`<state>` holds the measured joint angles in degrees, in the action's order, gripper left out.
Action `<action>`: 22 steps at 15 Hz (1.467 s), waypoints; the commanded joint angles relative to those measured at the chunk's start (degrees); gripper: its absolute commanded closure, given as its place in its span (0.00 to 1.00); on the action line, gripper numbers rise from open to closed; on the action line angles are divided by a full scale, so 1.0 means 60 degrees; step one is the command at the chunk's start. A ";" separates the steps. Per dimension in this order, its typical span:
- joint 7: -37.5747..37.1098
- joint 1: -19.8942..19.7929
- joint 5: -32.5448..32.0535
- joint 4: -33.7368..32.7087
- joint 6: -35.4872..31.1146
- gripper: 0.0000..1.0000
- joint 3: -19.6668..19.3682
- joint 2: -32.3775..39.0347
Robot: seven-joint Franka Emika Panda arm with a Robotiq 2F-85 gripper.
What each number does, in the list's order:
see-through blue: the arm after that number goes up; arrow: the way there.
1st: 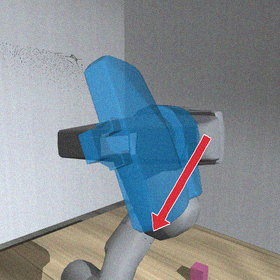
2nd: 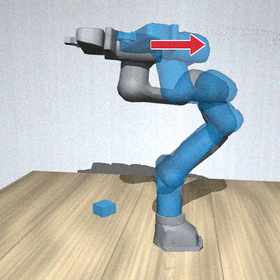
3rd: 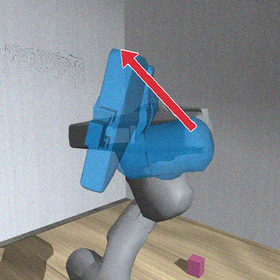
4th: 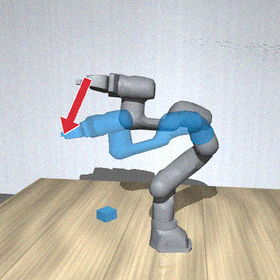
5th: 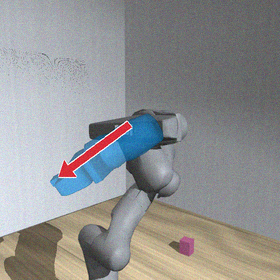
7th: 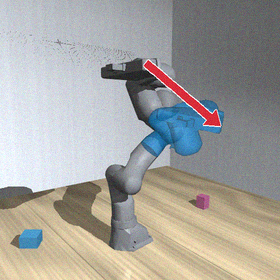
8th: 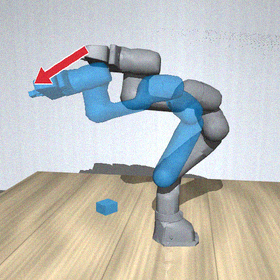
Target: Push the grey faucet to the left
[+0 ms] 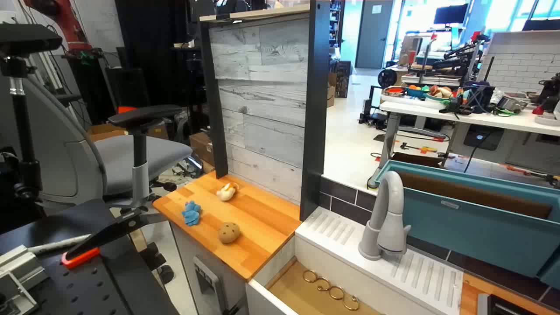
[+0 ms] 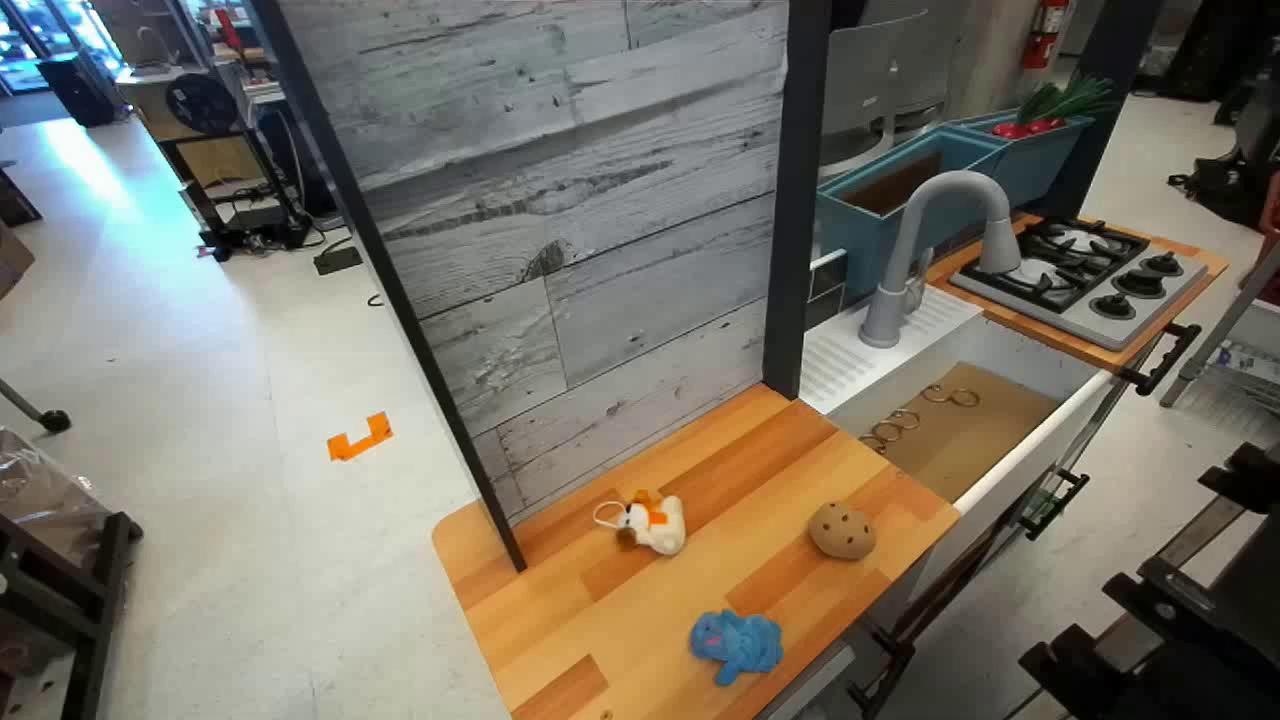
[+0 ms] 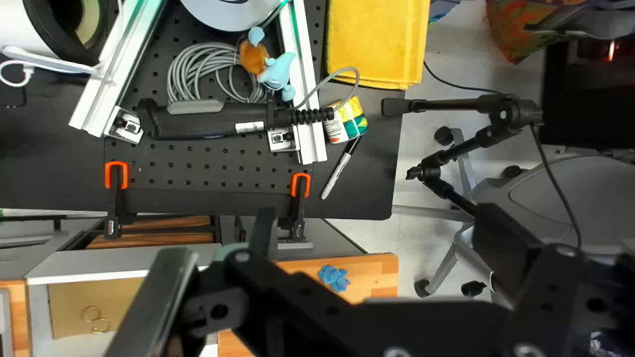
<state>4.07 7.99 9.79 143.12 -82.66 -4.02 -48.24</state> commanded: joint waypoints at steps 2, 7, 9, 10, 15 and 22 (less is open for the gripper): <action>0.0199 -0.0341 0.0130 -0.0025 0.0054 0.00 0.0231 0.0028; 0.0199 -0.0341 0.0130 -0.0025 0.0053 0.00 0.0231 0.0028; 0.0199 -0.0341 0.0130 -0.0025 0.0053 0.00 0.0231 0.0028; 0.0175 -0.0419 0.0075 -0.0092 -0.0052 0.00 0.0173 0.0152; 0.0683 -0.1071 -0.0991 -0.0142 -0.1429 0.00 -0.0236 0.0857; 0.2155 -0.1835 -0.2652 -0.0103 -0.4195 0.00 -0.1101 0.2666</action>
<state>13.02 -1.82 -2.60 143.13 -102.49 -9.52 -36.77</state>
